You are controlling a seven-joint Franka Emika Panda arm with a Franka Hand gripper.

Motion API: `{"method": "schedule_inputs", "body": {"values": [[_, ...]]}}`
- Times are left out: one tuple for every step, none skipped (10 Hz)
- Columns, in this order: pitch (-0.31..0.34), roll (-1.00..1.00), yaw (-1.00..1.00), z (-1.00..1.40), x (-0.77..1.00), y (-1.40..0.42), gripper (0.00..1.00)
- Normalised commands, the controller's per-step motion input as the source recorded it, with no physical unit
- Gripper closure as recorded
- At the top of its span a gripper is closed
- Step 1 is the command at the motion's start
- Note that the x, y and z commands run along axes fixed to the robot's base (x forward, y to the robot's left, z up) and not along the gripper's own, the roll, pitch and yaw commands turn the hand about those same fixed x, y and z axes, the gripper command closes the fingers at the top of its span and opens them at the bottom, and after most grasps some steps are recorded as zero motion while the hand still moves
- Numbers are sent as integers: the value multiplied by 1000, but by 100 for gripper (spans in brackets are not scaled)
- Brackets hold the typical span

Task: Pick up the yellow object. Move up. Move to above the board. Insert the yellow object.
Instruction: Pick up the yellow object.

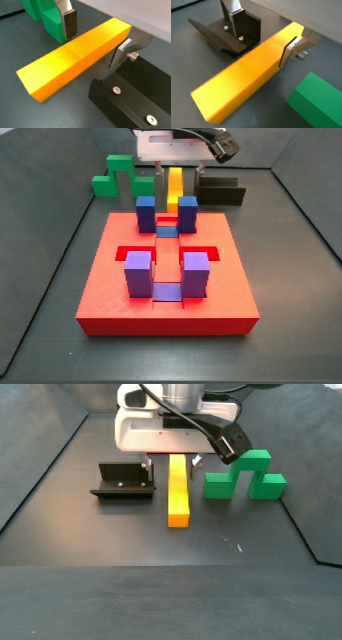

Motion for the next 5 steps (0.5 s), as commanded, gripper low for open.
{"method": "schedule_inputs", "body": {"values": [[-61,0,-17,-197,-277,54,0],[-97,0,0,-366,-117,9,0],[-100,37,0,-429,0,0,0],[-76,13,0,-369,249,0,0],[-66,71,0,-411,191,0,0]]}}
